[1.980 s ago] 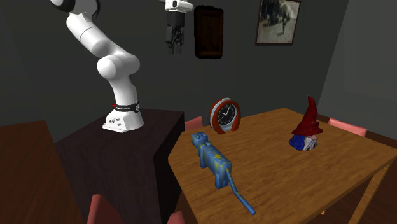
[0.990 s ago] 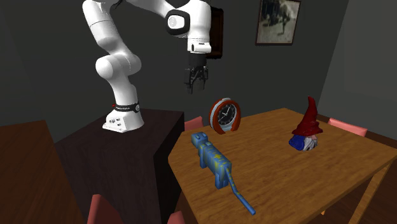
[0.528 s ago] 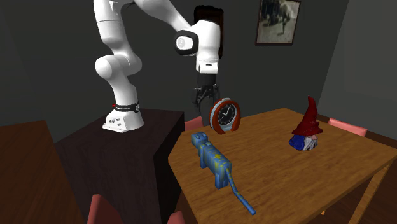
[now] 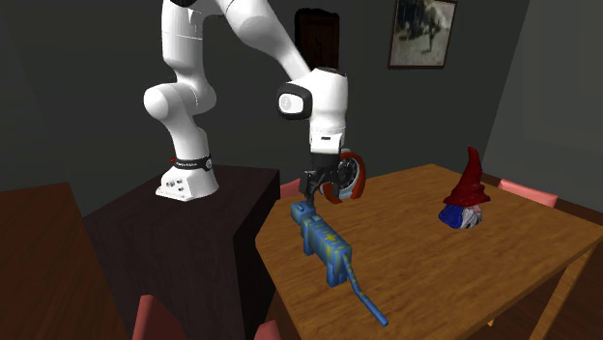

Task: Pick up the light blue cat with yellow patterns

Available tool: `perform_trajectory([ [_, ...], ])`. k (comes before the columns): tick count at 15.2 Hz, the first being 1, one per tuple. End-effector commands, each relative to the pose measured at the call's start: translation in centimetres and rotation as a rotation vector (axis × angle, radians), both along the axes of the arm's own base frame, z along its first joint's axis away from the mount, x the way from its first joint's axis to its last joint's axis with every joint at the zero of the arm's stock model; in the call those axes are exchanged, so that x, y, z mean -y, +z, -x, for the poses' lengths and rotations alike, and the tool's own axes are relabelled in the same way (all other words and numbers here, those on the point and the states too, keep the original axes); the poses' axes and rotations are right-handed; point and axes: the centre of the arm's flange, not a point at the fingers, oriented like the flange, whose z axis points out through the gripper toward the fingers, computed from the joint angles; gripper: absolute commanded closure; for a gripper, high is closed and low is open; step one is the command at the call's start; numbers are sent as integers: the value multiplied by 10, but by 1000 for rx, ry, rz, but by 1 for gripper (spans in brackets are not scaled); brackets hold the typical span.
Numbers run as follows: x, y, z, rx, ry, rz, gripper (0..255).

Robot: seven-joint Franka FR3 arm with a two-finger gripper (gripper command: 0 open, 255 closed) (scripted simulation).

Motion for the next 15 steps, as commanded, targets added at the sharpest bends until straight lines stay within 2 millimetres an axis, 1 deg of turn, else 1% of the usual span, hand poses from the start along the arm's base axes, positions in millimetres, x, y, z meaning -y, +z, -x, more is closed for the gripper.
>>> perform_trajectory([
  [1,14,-21,-10,6,-48,0,0],
  [7,57,-79,-34,21,-185,-2,0],
  [15,57,-119,-34,21,-185,-2,0],
])
